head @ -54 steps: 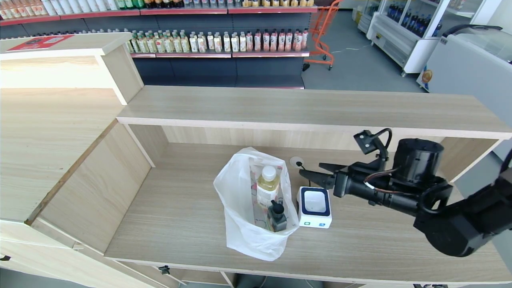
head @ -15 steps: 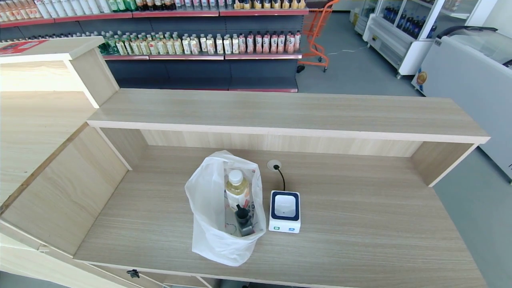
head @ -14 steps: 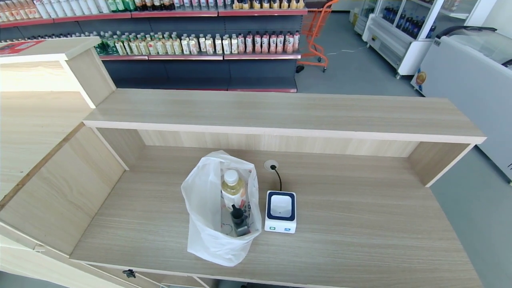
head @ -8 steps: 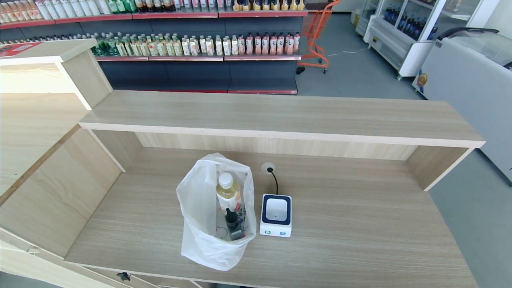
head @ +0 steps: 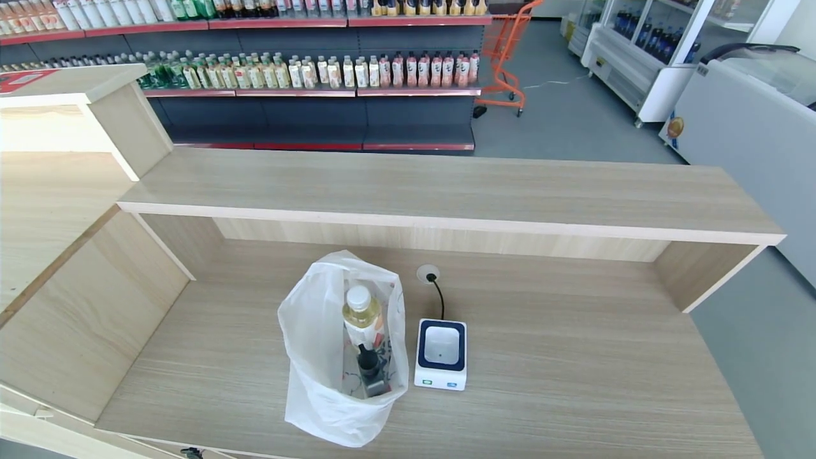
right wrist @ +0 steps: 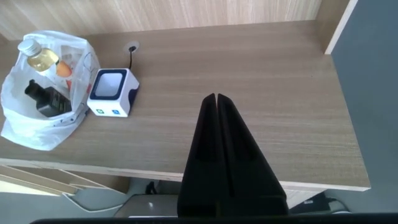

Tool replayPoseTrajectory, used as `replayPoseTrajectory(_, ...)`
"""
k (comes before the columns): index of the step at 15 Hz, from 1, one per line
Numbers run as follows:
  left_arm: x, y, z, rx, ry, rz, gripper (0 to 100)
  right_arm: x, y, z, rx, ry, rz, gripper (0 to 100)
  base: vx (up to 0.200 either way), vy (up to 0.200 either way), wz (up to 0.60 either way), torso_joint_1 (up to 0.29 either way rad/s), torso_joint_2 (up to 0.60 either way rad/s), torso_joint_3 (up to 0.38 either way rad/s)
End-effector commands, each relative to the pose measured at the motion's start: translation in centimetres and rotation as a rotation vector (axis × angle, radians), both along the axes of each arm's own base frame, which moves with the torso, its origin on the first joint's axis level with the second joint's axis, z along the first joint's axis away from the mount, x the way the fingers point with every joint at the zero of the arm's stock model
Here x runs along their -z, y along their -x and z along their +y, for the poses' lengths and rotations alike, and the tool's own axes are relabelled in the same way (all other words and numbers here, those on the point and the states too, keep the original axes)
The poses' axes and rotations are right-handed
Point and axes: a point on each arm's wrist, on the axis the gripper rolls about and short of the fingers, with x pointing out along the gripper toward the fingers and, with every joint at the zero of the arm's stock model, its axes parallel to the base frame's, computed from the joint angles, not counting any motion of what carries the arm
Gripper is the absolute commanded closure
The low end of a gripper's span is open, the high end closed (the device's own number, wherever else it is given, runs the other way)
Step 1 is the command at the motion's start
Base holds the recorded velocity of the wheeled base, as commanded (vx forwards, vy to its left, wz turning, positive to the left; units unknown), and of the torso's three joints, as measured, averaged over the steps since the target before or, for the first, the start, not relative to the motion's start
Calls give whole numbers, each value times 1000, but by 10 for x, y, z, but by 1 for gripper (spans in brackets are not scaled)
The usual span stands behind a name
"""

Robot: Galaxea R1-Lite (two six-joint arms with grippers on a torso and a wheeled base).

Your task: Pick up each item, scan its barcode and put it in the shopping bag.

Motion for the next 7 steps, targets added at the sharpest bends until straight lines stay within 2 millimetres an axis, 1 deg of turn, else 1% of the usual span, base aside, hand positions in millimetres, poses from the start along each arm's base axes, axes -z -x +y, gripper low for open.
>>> replayPoseTrajectory(1, 0, 0, 0, 0, 1, 0, 0, 0, 0, 0, -1, 0, 3, 100, 0, 0, 0, 0, 0, 0)
replayPoseTrajectory(7, 0, 0, 0, 0, 1, 0, 0, 0, 0, 0, 1, 6, 2, 100, 0, 0, 0, 0, 0, 0)
